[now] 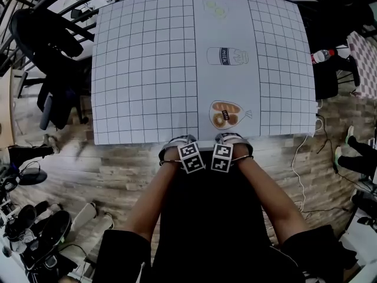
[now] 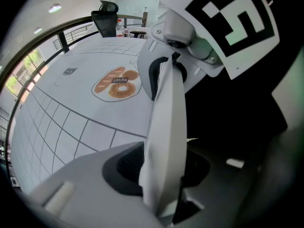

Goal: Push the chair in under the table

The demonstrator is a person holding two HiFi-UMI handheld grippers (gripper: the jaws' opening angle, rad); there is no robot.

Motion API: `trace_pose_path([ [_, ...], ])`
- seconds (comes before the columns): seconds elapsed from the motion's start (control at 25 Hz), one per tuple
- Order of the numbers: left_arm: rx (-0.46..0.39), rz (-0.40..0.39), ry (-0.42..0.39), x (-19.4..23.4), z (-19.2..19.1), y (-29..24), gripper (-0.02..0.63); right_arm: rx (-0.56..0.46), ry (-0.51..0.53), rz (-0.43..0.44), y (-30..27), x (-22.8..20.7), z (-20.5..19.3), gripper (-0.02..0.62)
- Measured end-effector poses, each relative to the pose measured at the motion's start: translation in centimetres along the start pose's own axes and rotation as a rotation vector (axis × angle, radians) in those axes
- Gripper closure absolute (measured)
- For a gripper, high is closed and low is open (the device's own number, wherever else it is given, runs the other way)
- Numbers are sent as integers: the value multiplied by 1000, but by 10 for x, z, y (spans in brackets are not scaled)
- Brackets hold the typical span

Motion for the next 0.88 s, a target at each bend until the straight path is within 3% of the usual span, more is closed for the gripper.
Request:
trace_pose_path([
  [0.28,-22,57,3,-3,-1,10,420,0,-29,-14,9,-2,0,417],
  [0.48,-49,64,36,-10,4,35,417,-63,-168,-72,32,4,1,407],
  [0.76,-298,70,251,-6,8,85,417,-191,-361,-208,80,14,-5,391],
  [0.88,-361,127,281,-8,4,106,417,-275,-476,-256,103,19,-9,390],
])
Point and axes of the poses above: the fingertips, and each gripper's own axes: y backward along the fingers, x to its left, z out of its top, the point moved 10 cm from there along y, backward along the fingers, and after that the axes turned 9 degrees about -x, right-handed, at the moved point
